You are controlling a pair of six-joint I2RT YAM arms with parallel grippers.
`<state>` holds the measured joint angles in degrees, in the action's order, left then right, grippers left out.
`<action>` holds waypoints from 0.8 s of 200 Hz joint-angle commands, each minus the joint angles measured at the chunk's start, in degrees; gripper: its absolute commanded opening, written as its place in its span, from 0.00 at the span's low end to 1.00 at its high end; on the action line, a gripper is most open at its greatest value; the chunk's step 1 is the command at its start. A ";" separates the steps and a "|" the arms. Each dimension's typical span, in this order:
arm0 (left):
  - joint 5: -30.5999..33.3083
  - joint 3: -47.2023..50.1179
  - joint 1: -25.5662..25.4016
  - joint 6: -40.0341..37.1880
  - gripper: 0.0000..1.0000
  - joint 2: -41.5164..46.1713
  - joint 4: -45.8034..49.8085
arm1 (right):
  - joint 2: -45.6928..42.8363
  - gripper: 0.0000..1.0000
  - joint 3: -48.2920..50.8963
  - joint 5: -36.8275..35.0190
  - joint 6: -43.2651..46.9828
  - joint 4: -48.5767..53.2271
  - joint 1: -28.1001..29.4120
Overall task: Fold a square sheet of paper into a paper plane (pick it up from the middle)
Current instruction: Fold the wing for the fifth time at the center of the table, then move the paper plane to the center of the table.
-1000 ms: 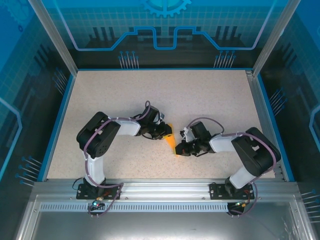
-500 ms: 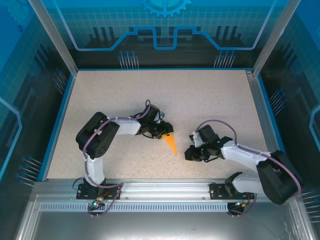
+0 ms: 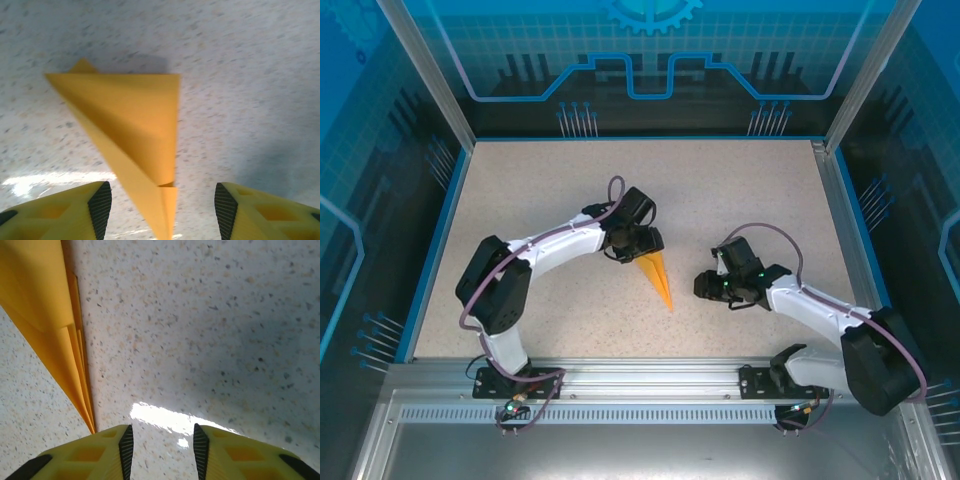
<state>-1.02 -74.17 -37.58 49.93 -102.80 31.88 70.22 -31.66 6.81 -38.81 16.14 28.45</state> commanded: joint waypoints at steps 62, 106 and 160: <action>-1.84 -0.88 -0.41 0.08 0.59 -6.22 3.88 | 10.48 0.42 -7.31 10.50 1.34 -7.74 -0.03; -2.39 3.80 1.68 1.19 0.53 -3.37 1.63 | 17.33 0.46 -10.44 14.90 2.34 -9.85 2.01; -1.62 8.41 2.34 0.79 0.47 0.66 0.81 | 24.55 0.48 -15.80 14.55 3.08 -9.28 4.11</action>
<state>-2.33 -67.31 -35.57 50.92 -105.14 33.08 92.33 -44.97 20.25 -36.97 7.35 31.88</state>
